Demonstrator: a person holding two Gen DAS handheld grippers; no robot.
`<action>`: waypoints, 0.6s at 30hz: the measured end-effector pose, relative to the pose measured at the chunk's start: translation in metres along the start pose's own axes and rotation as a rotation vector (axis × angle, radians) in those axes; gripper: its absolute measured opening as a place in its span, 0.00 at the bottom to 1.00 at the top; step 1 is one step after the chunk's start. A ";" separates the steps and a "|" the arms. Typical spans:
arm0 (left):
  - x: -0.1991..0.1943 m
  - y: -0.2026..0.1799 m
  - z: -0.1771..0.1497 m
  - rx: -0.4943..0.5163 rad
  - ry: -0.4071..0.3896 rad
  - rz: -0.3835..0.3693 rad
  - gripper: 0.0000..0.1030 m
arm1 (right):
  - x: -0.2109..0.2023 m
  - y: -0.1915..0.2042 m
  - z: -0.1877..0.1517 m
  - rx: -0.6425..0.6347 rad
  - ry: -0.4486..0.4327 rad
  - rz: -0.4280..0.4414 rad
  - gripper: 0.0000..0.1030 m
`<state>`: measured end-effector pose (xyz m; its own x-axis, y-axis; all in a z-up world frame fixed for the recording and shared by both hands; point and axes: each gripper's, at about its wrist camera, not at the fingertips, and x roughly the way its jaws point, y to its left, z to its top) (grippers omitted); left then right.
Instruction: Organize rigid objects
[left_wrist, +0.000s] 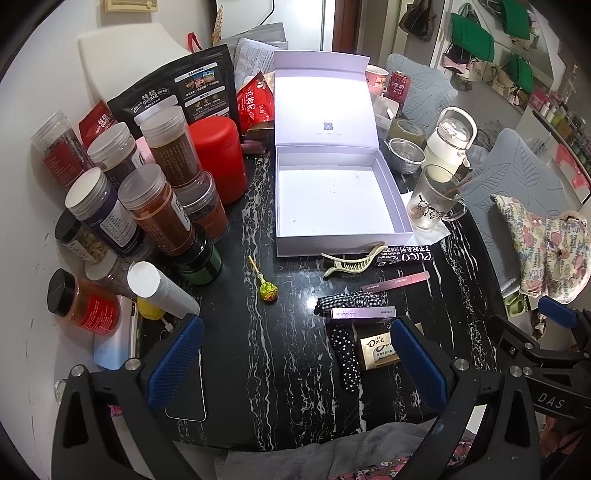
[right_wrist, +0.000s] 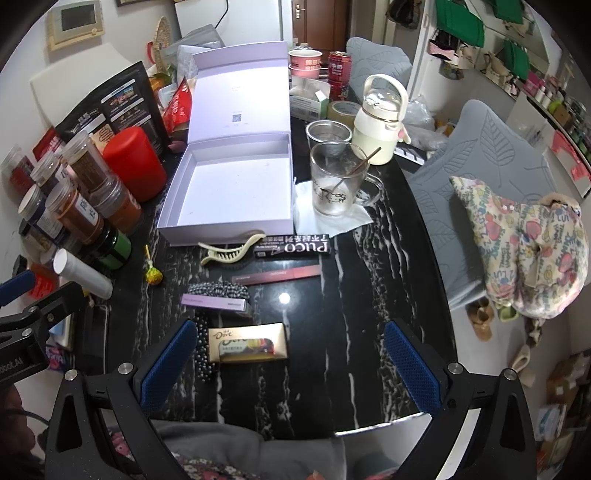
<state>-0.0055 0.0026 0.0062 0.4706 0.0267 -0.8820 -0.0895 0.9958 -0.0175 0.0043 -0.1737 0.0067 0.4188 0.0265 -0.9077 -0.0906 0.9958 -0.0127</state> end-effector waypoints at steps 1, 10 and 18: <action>0.000 0.000 0.000 0.002 0.000 0.000 1.00 | 0.000 0.000 0.000 0.000 0.000 0.000 1.00; -0.003 -0.004 -0.001 0.021 -0.003 -0.001 1.00 | 0.000 -0.001 -0.001 0.000 -0.002 0.000 1.00; -0.003 -0.004 0.000 0.021 -0.004 -0.001 1.00 | -0.002 -0.001 -0.002 0.000 -0.004 0.000 1.00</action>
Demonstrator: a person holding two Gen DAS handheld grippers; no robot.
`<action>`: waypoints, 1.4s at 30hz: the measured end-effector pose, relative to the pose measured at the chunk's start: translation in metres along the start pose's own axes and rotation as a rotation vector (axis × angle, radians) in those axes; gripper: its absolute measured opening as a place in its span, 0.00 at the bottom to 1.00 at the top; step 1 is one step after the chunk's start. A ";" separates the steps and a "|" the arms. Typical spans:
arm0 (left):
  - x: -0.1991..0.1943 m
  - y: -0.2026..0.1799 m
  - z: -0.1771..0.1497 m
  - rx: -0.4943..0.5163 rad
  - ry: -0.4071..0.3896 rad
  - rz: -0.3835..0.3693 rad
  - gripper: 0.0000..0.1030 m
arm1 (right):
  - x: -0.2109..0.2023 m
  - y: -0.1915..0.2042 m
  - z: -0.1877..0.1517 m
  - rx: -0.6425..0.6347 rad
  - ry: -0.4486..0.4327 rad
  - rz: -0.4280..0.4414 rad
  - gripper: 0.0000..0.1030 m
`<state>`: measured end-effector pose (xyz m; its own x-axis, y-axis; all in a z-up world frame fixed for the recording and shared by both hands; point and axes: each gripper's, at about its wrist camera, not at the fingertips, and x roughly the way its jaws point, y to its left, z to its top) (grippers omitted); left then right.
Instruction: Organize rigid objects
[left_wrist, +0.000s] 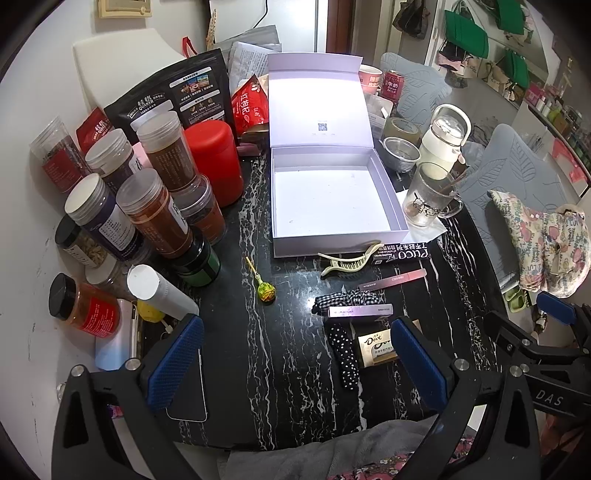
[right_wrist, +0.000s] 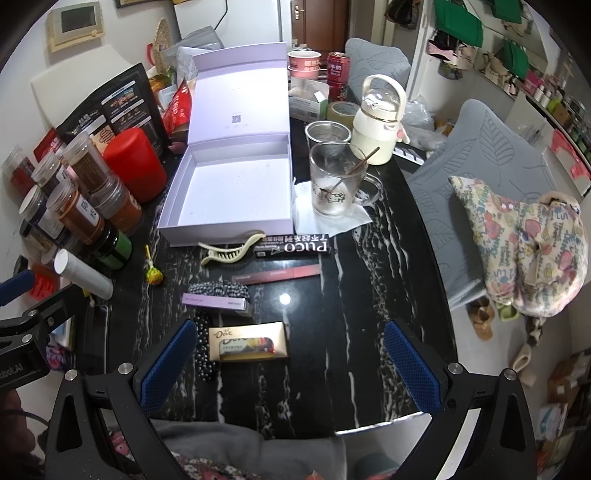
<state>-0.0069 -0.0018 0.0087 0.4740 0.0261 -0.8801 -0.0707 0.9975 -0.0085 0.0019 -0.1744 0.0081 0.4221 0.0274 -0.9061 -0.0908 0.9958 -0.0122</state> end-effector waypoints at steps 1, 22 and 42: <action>0.000 0.000 0.000 -0.001 0.000 0.001 1.00 | 0.000 0.000 0.000 0.000 0.000 0.000 1.00; -0.007 0.007 -0.005 -0.010 -0.016 0.004 1.00 | -0.006 0.003 -0.004 0.004 0.000 0.005 1.00; 0.009 0.026 -0.024 -0.088 0.061 -0.077 1.00 | 0.003 0.004 -0.029 0.053 0.041 0.093 1.00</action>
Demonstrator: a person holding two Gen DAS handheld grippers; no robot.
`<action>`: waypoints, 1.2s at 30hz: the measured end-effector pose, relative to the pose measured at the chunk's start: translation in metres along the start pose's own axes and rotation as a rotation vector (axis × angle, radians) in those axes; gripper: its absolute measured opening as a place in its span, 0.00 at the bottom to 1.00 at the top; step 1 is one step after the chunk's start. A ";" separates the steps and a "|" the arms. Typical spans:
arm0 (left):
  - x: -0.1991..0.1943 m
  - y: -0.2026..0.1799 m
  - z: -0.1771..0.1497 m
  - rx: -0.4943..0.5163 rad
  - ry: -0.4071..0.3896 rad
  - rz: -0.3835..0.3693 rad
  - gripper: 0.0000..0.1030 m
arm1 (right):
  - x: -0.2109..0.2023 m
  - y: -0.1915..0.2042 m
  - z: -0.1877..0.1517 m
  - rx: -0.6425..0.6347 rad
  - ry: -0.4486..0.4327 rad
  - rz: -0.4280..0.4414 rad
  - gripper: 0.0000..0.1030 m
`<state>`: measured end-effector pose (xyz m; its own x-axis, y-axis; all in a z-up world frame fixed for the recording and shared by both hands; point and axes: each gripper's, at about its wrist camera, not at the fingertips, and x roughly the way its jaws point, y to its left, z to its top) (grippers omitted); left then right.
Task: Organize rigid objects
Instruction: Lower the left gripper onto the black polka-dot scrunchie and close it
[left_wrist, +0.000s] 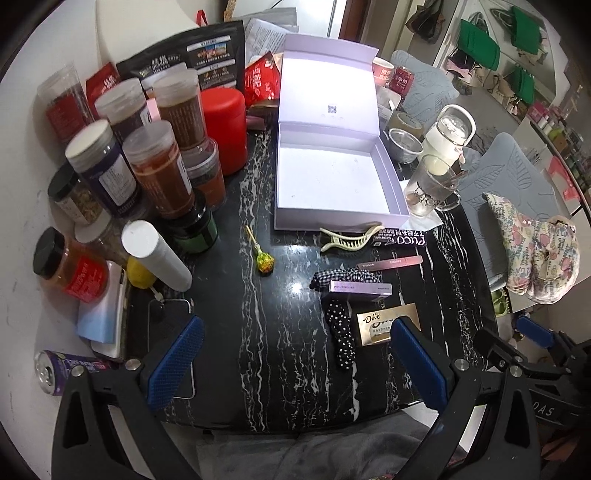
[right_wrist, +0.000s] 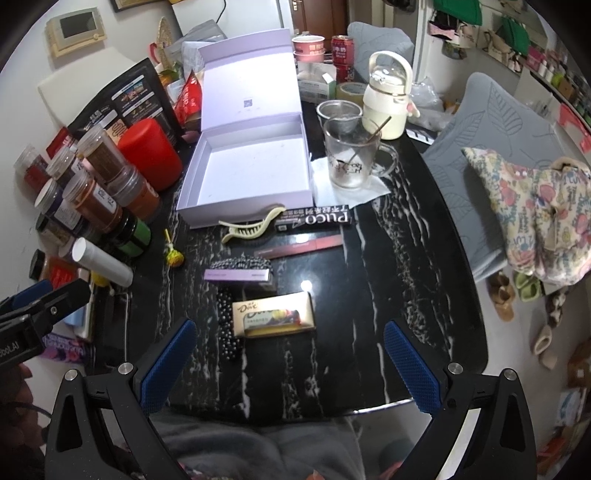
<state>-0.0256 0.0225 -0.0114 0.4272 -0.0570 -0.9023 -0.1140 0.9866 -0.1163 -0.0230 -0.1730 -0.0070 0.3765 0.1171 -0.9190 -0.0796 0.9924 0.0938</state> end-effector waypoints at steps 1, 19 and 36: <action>0.004 -0.001 -0.001 -0.003 0.011 -0.001 1.00 | 0.002 -0.001 -0.001 0.001 0.003 0.005 1.00; 0.079 0.002 -0.025 -0.049 0.099 0.000 1.00 | 0.085 -0.004 -0.008 -0.079 0.105 0.079 1.00; 0.166 -0.020 -0.049 -0.096 0.221 -0.045 0.79 | 0.129 -0.039 -0.007 -0.127 0.154 0.064 1.00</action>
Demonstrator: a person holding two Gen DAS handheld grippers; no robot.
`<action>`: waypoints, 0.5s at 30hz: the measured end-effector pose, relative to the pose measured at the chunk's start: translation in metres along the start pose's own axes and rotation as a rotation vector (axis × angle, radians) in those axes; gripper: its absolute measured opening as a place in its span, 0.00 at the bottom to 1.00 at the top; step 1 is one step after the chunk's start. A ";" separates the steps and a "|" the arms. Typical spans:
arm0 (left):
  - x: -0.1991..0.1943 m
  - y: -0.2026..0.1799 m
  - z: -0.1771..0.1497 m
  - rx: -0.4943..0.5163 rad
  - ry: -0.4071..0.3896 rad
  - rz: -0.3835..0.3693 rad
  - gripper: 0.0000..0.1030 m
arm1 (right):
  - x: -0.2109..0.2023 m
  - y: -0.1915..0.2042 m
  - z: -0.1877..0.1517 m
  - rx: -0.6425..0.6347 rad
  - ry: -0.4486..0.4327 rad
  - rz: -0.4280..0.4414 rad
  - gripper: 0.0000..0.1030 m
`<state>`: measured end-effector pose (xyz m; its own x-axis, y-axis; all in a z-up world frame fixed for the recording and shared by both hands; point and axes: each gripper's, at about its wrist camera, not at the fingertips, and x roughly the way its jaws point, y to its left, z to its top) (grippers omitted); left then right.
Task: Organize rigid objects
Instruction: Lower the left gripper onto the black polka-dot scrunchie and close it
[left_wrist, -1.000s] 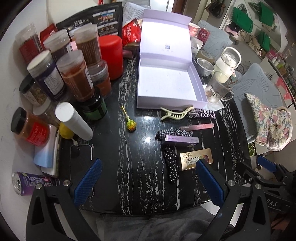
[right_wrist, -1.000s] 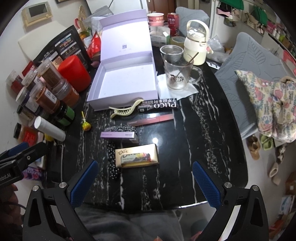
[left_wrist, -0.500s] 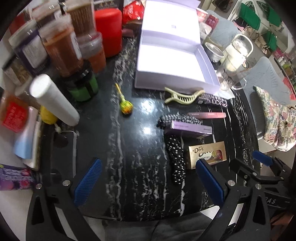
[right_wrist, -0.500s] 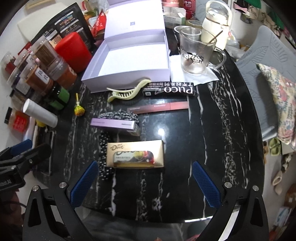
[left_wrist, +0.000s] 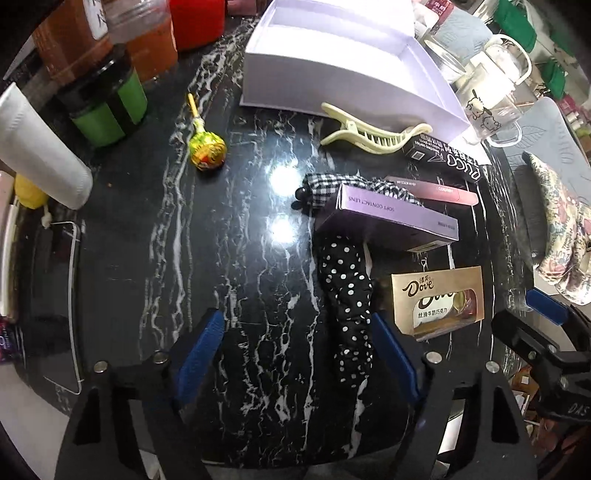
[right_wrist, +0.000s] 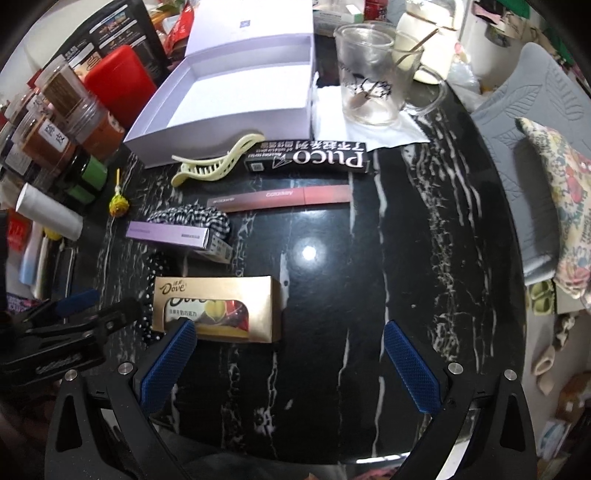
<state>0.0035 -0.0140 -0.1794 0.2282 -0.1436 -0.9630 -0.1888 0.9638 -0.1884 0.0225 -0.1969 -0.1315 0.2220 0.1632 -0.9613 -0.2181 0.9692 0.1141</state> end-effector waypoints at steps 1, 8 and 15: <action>0.002 -0.002 0.000 0.001 0.002 -0.012 0.79 | 0.002 0.000 0.000 -0.009 0.003 0.009 1.00; 0.016 -0.014 0.000 0.005 0.002 -0.021 0.65 | 0.009 0.004 0.005 -0.035 0.018 0.056 1.00; 0.022 -0.036 0.008 0.106 -0.033 0.070 0.26 | 0.013 0.000 0.010 -0.066 0.025 0.057 1.00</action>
<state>0.0228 -0.0498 -0.1926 0.2497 -0.0691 -0.9658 -0.1042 0.9897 -0.0977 0.0346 -0.1930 -0.1411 0.1838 0.2127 -0.9597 -0.2917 0.9441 0.1534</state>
